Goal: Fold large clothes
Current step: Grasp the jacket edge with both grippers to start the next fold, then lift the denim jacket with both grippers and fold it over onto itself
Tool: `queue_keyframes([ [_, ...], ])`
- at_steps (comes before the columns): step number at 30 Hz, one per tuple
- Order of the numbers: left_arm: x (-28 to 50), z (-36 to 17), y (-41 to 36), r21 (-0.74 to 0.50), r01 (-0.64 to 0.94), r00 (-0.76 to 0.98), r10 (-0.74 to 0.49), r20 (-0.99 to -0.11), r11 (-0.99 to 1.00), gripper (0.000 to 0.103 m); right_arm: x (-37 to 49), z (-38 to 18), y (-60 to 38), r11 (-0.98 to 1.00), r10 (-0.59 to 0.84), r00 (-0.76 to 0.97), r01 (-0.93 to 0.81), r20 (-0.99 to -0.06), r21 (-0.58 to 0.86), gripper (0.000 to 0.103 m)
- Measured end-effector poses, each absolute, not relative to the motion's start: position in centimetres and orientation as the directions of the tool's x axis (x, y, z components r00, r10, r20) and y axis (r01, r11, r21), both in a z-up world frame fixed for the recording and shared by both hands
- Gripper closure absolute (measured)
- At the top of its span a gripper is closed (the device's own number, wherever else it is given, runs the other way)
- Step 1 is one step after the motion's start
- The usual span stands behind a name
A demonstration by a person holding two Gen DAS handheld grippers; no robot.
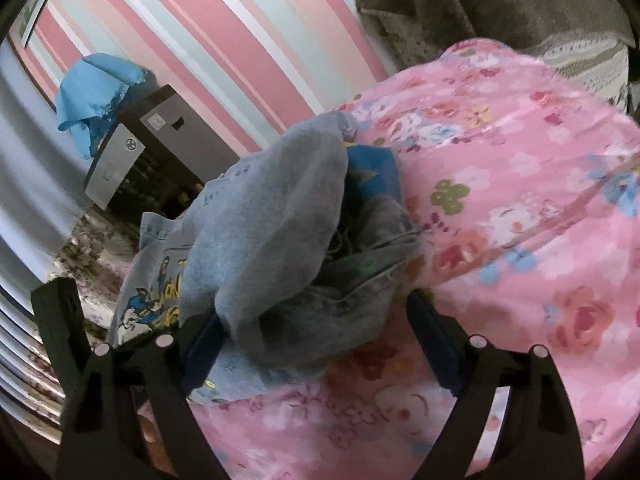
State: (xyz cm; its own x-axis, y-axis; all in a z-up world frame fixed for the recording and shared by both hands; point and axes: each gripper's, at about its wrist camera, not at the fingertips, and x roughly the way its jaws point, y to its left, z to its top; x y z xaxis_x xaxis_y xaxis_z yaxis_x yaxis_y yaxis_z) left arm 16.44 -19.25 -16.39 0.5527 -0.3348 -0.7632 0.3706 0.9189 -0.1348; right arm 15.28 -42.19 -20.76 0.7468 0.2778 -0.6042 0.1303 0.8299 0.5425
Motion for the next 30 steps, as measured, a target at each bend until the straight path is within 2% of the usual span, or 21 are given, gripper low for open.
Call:
queue_keyframes([
  [6, 16.5, -16.4, -19.3, -0.126, 0.371, 0.554, -0.328, -0.765, 0.920, 0.103, 16.8, -21.5, -41.7, 0.806, 0.332, 0.745, 0.094, -0.578, 0.585, 0.016],
  [8, 16.5, -16.5, -19.2, -0.127, 0.372, 0.552, -0.329, -0.766, 0.920, 0.103, 17.1, -21.5, -41.3, 0.817, 0.328, 0.751, 0.078, -0.573, 0.571, 0.022],
  [10, 16.6, -16.5, -19.2, -0.131, 0.372, 0.549, -0.332, -0.767, 0.919, 0.103, 16.9, -20.8, -40.7, 0.848, 0.309, 0.767, 0.046, -0.563, 0.528, 0.041],
  [12, 16.6, -16.5, -19.1, -0.134, 0.372, 0.547, -0.334, -0.767, 0.918, 0.103, 16.6, -19.7, -39.6, 0.893, 0.271, 0.781, 0.014, -0.563, 0.450, 0.050],
  [16, 16.8, -16.4, -18.9, -0.143, 0.373, 0.540, -0.340, -0.770, 0.917, 0.103, 16.0, -18.3, -38.2, 0.932, 0.227, 0.814, -0.022, -0.535, 0.362, 0.059],
  [19, 17.2, -16.2, -18.5, -0.170, 0.373, 0.519, -0.357, -0.777, 0.912, 0.103, 15.4, -16.7, -37.3, 0.944, 0.220, 0.841, -0.055, -0.494, 0.326, 0.061],
  [26, 17.6, -14.7, -15.5, -0.236, 0.368, 0.476, -0.401, -0.783, 0.899, 0.103, 15.0, -12.2, -32.8, 0.973, 0.206, 0.857, -0.127, -0.471, 0.195, 0.062],
  [28, 16.9, -13.2, -13.3, -0.225, 0.379, 0.501, -0.404, -0.766, 0.897, 0.103, 14.7, -10.7, -30.9, 0.980, 0.192, 0.861, -0.147, -0.471, 0.131, 0.063],
  [30, 16.3, -12.0, -10.7, -0.162, 0.373, 0.537, -0.355, -0.765, 0.913, 0.101, 14.7, -9.6, -28.8, 0.984, 0.180, 0.860, -0.163, -0.478, 0.077, 0.063],
])
